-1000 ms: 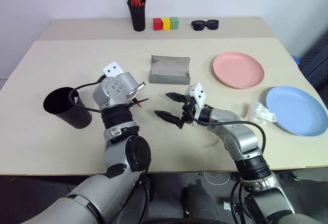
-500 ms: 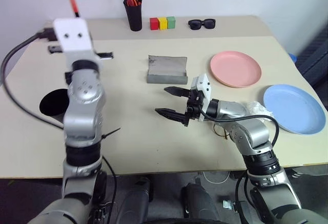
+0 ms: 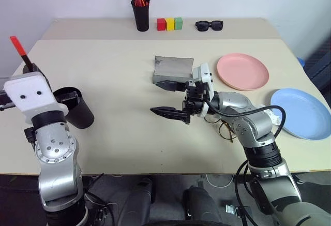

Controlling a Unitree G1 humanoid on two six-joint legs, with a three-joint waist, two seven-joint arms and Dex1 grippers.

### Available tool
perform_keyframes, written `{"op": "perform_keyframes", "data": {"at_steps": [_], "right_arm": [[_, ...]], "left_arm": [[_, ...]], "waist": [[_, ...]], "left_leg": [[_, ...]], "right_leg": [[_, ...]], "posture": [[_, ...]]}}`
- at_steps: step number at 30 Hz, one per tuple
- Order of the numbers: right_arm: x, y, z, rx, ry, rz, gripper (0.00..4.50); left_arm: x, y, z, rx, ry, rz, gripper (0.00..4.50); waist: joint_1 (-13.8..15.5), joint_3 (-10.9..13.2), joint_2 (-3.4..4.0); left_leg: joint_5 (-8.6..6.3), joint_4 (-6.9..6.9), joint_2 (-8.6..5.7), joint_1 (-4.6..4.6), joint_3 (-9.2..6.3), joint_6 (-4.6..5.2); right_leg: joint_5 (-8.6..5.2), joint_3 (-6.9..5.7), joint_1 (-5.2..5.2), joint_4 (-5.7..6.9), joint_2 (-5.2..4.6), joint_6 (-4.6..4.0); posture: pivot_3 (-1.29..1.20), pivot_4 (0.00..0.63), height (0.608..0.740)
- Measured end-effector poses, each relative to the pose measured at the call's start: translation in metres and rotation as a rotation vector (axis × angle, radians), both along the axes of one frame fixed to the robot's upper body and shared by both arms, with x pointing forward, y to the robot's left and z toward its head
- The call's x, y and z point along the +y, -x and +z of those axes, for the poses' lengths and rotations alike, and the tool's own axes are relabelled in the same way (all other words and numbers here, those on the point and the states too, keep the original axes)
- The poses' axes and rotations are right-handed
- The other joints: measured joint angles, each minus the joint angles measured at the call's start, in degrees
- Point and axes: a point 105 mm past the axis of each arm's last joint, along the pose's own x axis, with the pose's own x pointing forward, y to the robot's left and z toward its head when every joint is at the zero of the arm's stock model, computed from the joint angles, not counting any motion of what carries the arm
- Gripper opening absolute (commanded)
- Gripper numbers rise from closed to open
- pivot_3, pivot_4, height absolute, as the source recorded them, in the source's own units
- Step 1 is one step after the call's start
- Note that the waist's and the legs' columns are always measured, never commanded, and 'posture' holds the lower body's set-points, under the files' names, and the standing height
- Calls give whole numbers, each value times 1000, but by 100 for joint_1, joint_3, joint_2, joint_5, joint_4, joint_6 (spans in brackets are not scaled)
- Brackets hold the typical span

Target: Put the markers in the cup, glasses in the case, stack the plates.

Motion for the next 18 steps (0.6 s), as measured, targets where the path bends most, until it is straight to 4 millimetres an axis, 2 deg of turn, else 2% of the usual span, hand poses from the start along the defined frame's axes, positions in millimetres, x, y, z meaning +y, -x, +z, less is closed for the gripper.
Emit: {"op": "perform_keyframes", "data": {"at_steps": [9, 13, 18], "right_arm": [[4, 0, -4, 3, 3, 13, 4500], [5, 0, -3, -3, 1, 12, 4500], [6, 0, -4, -11, 6, 4, 4500]], "left_arm": [[0, -1, -16, 1, 40, -5, 50], [-2, -1, -23, 9, 49, -7, 1674], [-5, -4, -25, 14, 40, -5, 4158]], "waist": [[1, 0, 0], [1, 0, 0], [4, 0, 0]], "left_leg": [[-1, 0, 0, 0, 2, 1], [-1, 0, 0, 0, 2, 1], [-1, 0, 0, 0, 1, 1]], "right_leg": [[0, 0, 0, 0, 0, 0], [0, 0, -1, 0, 0, 0], [0, 0, -2, -1, -1, -1]], "posture": [[0, 150, 734], [0, 150, 734], [0, 150, 734]]}}
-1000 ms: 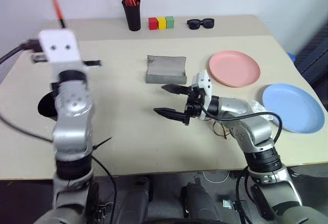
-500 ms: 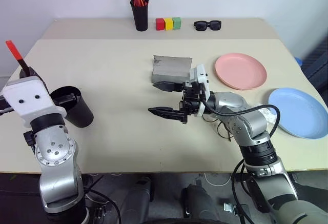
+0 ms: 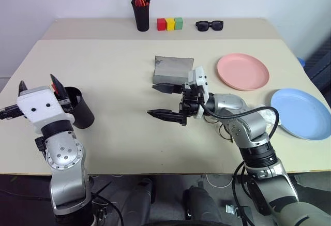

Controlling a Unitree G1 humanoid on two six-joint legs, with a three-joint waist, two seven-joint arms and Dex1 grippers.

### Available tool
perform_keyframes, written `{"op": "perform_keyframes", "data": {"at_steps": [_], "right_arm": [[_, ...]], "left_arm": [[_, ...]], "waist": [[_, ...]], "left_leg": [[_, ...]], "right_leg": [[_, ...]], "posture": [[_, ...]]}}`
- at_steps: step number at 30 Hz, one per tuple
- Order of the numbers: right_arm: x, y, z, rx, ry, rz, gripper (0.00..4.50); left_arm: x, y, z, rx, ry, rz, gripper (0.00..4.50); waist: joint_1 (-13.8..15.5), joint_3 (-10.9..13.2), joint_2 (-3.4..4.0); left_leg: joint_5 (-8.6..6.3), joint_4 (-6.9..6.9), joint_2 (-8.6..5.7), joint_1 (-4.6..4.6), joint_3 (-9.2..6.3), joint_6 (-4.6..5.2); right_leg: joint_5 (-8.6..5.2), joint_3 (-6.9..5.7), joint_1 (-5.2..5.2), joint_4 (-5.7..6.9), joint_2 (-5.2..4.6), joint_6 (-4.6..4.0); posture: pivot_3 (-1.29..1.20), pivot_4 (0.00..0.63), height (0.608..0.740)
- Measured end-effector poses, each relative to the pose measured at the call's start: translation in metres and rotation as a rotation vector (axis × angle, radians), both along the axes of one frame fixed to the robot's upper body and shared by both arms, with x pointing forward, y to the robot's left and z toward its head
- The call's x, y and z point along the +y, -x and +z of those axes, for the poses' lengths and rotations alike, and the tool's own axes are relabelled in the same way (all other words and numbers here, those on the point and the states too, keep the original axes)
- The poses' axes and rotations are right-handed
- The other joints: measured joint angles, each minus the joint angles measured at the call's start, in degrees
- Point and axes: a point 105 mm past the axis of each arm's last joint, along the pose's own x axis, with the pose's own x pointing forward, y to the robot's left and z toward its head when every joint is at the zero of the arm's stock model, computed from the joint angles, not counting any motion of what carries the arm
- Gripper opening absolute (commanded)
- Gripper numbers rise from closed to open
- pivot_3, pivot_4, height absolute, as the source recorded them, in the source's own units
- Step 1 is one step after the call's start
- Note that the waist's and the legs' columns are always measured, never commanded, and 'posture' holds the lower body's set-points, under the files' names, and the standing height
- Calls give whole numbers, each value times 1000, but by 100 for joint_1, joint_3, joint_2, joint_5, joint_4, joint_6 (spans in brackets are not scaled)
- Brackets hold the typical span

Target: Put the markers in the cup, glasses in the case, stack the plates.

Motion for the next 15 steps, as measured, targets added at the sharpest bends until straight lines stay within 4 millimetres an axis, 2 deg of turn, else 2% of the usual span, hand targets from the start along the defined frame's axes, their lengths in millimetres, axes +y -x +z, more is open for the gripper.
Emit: {"op": "perform_keyframes", "data": {"at_steps": [4, 8, 12, 14, 15], "right_arm": [[-1, 0, -2, 5, 2, -6, 4500], [-1, -1, -3, 5, 4, -15, 4500], [-3, -4, -5, 5, 14, -45, 4500], [-5, -6, -6, 3, 21, -65, 4500], [-6, -7, -7, 2, 28, -79, 4500]], "left_arm": [[-5, -3, 0, -2, 7, -17, 4158], [-18, -15, 18, -40, 13, -96, 4158], [-62, -49, 52, -29, -37, -412, 4338], [-85, -67, 50, 81, -95, -565, 4338], [-97, -80, 41, 176, -132, -650, 4338]], "waist": [[-2, 0, 0], [12, 0, -1], [4, 0, -1], [-17, 0, 1], [-29, 1, 1]], "left_leg": [[0, 0, 0, -1, 0, 0], [0, 1, -1, -1, -3, -1], [1, 2, -3, -1, -4, 0], [2, -2, -2, 0, -3, 0], [3, -5, -1, -1, -4, 0]], "right_leg": [[0, 0, 1, 0, 0, 0], [0, -6, 0, 0, 1, 0], [0, -9, 5, -1, 2, 1], [0, -6, 12, 0, 4, 1], [0, -7, 11, 3, 7, 1]], "posture": [[0, 150, 734], [0, 150, 734], [0, 150, 734], [0, 150, 734], [0, 150, 734]]}}
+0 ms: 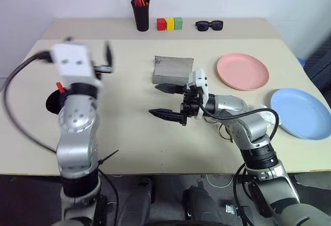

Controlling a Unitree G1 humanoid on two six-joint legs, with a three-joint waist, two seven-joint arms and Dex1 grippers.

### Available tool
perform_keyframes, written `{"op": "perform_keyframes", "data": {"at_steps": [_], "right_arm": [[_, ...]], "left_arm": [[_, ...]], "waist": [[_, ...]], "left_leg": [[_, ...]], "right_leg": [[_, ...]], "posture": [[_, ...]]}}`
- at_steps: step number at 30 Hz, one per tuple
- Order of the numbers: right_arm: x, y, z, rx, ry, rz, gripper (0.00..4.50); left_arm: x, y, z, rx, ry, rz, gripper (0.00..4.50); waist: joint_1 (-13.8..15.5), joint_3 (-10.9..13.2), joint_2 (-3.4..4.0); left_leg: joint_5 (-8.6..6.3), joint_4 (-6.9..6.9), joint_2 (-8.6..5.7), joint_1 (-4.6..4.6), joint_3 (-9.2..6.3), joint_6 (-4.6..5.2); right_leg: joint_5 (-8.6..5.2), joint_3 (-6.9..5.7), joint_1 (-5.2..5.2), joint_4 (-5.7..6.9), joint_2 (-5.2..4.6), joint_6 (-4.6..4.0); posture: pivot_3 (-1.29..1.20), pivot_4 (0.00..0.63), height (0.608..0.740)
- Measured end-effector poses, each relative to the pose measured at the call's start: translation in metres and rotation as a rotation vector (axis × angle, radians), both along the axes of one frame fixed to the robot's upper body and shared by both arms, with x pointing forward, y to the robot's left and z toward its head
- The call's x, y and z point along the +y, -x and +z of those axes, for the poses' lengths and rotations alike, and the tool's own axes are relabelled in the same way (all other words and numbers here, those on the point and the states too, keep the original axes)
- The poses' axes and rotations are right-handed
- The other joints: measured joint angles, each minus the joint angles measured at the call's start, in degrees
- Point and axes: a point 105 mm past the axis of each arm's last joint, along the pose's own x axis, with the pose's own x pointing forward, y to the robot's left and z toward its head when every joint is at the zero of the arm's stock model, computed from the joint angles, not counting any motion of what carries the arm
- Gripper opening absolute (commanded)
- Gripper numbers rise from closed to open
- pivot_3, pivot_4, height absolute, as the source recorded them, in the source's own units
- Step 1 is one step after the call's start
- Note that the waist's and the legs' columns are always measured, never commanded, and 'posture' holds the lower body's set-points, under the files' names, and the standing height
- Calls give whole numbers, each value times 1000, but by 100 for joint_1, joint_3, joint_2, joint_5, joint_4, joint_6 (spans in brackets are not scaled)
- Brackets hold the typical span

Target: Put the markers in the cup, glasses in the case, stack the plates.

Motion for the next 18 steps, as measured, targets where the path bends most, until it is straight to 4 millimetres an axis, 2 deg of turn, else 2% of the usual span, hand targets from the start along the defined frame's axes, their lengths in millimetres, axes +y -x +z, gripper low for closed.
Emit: {"op": "perform_keyframes", "data": {"at_steps": [4, 8, 9, 13, 18], "right_arm": [[-6, -6, -5, -5, 24, -65, 4500], [-21, -15, -13, -22, 88, -175, 4500], [-31, -19, -18, -30, 124, -237, 4500], [-69, -26, -27, -45, 198, -425, 4500], [-105, -17, -28, -67, 245, -565, 4500]], "left_arm": [[-27, -39, -37, 279, -104, -246, 4338], [-51, -70, -56, 433, -221, -450, 4338], [-59, -81, -60, 471, -257, -515, 4338], [-72, -97, -65, 526, -321, -669, 4338], [-88, -101, -88, 615, -409, -769, 4338]], "waist": [[-95, 2, 0], [-96, 3, -1], [-62, 4, -2], [-97, 6, -6], [-132, 8, -7]], "left_leg": [[1, -3, 1, -2, -1, -1], [2, -3, -1, -6, -3, -1], [2, 1, -5, -10, -7, -1], [-1, 1, -8, -39, -6, 5], [-1, -5, -5, -50, -3, 7]], "right_leg": [[0, 1, -3, 0, 1, 0], [-1, -2, -4, -1, -1, 1], [-1, -9, -4, -2, -3, 1], [-1, -9, -24, -16, -10, 4], [-3, -8, -38, -13, -8, 6]], "posture": [[0, 150, 734], [0, 150, 734], [0, 150, 734], [0, 150, 734], [0, 150, 734]]}}
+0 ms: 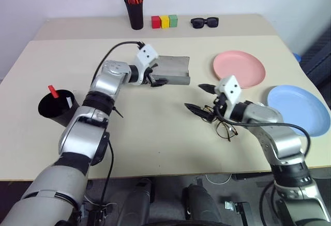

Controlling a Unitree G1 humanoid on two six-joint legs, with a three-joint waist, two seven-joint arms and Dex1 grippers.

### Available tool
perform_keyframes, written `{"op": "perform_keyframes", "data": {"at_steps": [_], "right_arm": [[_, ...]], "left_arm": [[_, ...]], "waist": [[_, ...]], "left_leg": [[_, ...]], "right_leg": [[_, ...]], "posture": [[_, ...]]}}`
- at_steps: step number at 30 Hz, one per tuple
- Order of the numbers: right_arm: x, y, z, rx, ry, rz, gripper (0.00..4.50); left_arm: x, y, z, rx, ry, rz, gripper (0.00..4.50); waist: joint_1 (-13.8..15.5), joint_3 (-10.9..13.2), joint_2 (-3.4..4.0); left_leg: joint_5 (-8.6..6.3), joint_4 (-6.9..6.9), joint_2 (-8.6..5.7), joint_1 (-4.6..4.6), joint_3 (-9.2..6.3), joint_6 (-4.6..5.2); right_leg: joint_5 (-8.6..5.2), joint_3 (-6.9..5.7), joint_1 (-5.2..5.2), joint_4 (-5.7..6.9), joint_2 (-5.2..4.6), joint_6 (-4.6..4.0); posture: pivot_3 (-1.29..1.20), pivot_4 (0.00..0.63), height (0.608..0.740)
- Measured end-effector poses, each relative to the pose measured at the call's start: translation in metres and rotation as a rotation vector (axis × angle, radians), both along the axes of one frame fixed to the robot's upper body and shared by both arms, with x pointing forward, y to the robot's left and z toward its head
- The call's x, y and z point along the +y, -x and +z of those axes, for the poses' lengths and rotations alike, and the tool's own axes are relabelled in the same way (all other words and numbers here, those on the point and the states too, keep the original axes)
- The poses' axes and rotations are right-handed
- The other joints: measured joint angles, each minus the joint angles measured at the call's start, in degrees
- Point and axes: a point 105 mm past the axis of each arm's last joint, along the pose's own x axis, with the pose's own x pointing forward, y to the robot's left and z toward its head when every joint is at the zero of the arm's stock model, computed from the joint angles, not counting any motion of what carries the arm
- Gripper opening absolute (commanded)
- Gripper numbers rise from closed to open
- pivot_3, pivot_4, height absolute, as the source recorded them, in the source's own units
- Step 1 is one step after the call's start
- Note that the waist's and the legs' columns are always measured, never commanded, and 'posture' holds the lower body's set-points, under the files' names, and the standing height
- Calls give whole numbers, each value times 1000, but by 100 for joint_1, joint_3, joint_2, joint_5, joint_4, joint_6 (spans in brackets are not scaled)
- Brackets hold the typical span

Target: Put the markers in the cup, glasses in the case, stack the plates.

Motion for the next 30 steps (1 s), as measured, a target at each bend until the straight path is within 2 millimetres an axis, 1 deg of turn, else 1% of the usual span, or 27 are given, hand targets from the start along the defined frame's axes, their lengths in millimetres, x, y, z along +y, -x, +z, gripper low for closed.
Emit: {"op": "perform_keyframes", "data": {"at_steps": [2, 4, 7, 11, 14, 16, 22, 26, 30], "right_arm": [[-19, 6, -1, -3, 19, -74, 4500], [-33, 9, 1, -14, 31, -132, 4500], [-42, 14, 5, -32, 35, -175, 4500], [-47, 18, 2, -23, 43, -194, 4500], [-47, 21, 0, -20, 46, -195, 4500], [-47, 21, -1, -17, 46, -194, 4500], [-46, 20, -2, -11, 47, -191, 4500], [-41, 16, -4, -5, 48, -173, 4500], [-42, 15, -6, 2, 46, -173, 4500]], "left_arm": [[1, 1, -13, 29, -59, -19, 4338], [2, 0, -15, 15, -90, -37, 4338], [2, -1, -15, 1, -119, -42, 3549], [3, -2, -14, -4, -111, -33, 1515], [1, -1, -17, 14, -99, -43, 34], [-4, 1, -21, 21, -92, -55, 34], [-7, 7, -25, 27, -59, -101, 34], [-12, 13, -18, 27, -7, -173, 34], [-10, 18, -10, 29, 50, -213, 34]], "waist": [[5, 1, -1], [4, 2, -2], [4, 2, -2], [25, 1, -2], [34, 2, -2], [25, 2, -2], [6, 2, -2], [5, 2, -2], [4, 2, -2]], "left_leg": [[0, 5, -1, 0, 1, 2], [-1, 12, 0, 2, 0, 2], [-1, 15, 0, 9, -2, 2], [-1, 21, -2, 8, -5, 4], [-1, 25, -4, 6, -8, 5], [-1, 26, -4, 6, -8, 5], [-1, 25, -3, 6, -8, 5], [-1, 25, -3, 6, -8, 5], [0, 26, -2, 6, -9, 5]], "right_leg": [[0, 0, 2, 2, -1, 1], [0, -1, 5, 9, 0, 1], [0, -1, 13, 12, 0, 1], [-1, -4, 19, 12, -1, 3], [-1, -8, 21, 12, -2, 4], [-1, -8, 20, 13, -2, 4], [-1, -8, 18, 17, 0, 4], [-1, -7, 18, 17, 0, 4], [-1, -7, 18, 18, 0, 3]], "posture": [[0, 150, 734], [0, 150, 734], [0, 150, 734], [0, 150, 734], [0, 150, 734], [0, 150, 734], [0, 150, 734], [0, 150, 734], [0, 150, 734]]}}
